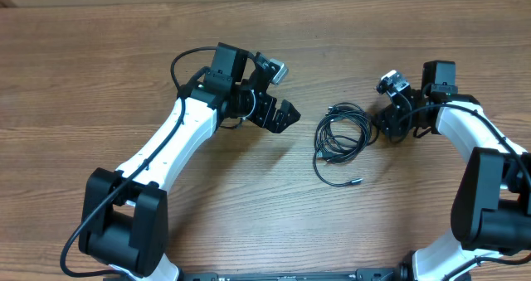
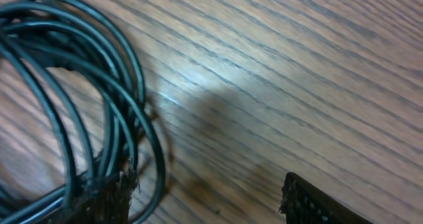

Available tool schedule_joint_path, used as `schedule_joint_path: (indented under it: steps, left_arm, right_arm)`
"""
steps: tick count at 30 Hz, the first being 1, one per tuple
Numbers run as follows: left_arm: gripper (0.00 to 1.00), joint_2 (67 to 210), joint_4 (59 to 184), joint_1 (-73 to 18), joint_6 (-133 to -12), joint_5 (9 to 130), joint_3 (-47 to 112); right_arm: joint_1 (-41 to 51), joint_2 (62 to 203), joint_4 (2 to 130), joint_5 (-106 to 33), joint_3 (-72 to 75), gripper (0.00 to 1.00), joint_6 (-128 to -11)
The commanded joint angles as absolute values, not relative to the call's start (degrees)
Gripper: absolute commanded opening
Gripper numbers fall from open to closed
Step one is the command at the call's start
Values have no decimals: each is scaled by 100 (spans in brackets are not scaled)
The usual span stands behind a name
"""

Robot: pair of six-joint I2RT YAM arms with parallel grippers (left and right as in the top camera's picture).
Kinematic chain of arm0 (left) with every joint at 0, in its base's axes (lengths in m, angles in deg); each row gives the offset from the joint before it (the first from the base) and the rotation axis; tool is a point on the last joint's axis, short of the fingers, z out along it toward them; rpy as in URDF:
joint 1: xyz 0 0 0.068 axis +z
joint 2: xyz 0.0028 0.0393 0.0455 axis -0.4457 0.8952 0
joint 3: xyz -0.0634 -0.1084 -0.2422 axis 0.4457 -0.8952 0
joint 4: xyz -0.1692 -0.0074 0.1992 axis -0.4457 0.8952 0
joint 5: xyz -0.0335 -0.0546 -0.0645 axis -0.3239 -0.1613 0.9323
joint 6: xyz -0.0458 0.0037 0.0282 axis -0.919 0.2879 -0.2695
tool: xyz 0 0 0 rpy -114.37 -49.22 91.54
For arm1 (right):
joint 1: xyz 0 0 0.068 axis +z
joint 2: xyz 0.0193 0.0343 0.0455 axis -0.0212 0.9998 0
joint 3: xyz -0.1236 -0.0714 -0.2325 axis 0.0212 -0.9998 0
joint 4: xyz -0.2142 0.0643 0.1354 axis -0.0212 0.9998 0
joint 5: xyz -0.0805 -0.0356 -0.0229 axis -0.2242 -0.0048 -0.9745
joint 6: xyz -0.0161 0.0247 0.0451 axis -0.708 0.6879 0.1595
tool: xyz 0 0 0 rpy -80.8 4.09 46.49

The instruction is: Untangle cables

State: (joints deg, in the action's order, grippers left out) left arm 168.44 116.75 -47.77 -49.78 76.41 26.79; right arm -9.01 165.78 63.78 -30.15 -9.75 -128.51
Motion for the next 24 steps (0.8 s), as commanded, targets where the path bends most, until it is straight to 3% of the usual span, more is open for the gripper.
schedule_joint_path:
  steps: [1, 24]
  left_arm:
    - [100, 16741, 11690, -4766, -4991, 7724, 2749]
    - [100, 16741, 11690, -4766, -4991, 7724, 2749]
  right_arm:
    - [-914, 16665, 6328, -3155, -837, 72, -12883]
    - [-912, 16930, 6311, -3151, -837, 70, -12897]
